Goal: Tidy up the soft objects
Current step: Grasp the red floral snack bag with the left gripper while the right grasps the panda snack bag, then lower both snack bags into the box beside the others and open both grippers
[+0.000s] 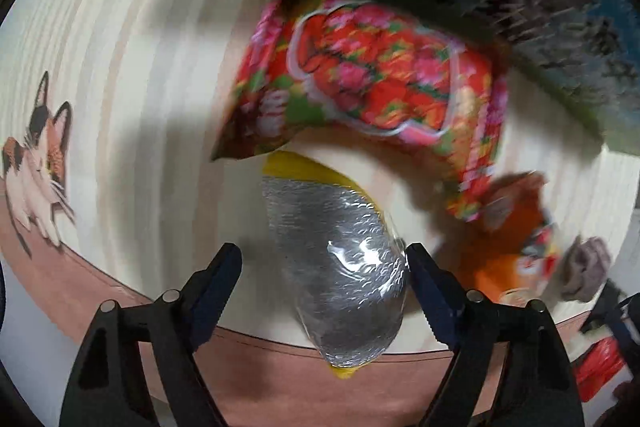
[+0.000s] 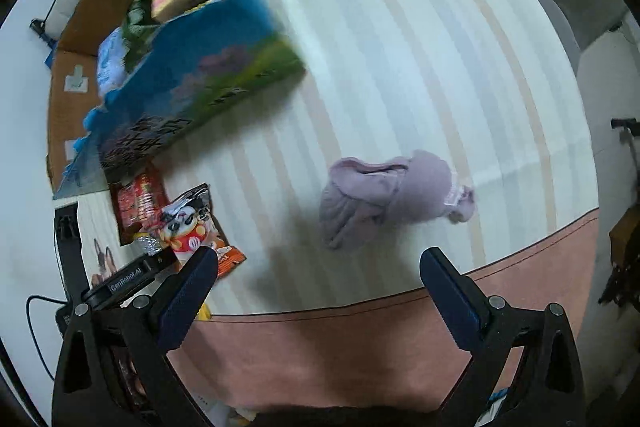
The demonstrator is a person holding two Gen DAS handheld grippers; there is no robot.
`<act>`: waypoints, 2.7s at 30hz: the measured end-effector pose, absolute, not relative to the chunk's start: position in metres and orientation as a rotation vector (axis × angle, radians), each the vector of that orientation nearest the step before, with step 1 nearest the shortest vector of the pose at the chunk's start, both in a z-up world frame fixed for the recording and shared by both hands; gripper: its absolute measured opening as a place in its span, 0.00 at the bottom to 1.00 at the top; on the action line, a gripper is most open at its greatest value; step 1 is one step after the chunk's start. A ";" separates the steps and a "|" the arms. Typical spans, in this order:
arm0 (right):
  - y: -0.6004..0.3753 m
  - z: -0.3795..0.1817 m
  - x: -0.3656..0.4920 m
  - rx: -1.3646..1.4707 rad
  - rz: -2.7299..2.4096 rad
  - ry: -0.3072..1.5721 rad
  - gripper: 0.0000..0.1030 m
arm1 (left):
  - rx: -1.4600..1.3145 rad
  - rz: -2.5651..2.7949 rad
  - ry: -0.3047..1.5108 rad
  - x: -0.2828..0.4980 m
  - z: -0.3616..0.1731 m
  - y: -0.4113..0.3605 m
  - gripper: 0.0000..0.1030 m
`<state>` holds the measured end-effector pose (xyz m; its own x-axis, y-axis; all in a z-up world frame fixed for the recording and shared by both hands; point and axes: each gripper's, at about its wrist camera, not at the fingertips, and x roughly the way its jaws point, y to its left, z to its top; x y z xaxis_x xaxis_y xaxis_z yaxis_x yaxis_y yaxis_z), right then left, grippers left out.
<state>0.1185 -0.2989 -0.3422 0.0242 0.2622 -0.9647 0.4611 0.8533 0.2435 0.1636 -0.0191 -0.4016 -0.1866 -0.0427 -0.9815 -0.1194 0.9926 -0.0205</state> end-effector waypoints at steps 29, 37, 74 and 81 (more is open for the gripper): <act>-0.162 -0.407 0.183 0.284 0.159 1.701 0.53 | -0.344 0.149 1.619 0.193 -0.344 0.007 0.81; -0.219 -0.391 0.159 0.252 0.009 1.682 0.52 | -0.212 0.208 1.627 0.189 -0.381 -0.048 0.81; -0.206 -0.390 0.176 0.179 0.013 1.738 0.67 | -0.405 0.311 1.713 0.161 -0.387 0.115 0.81; -0.193 -0.404 0.180 0.140 0.003 1.752 0.60 | -0.336 0.267 1.671 0.196 -0.392 0.128 0.50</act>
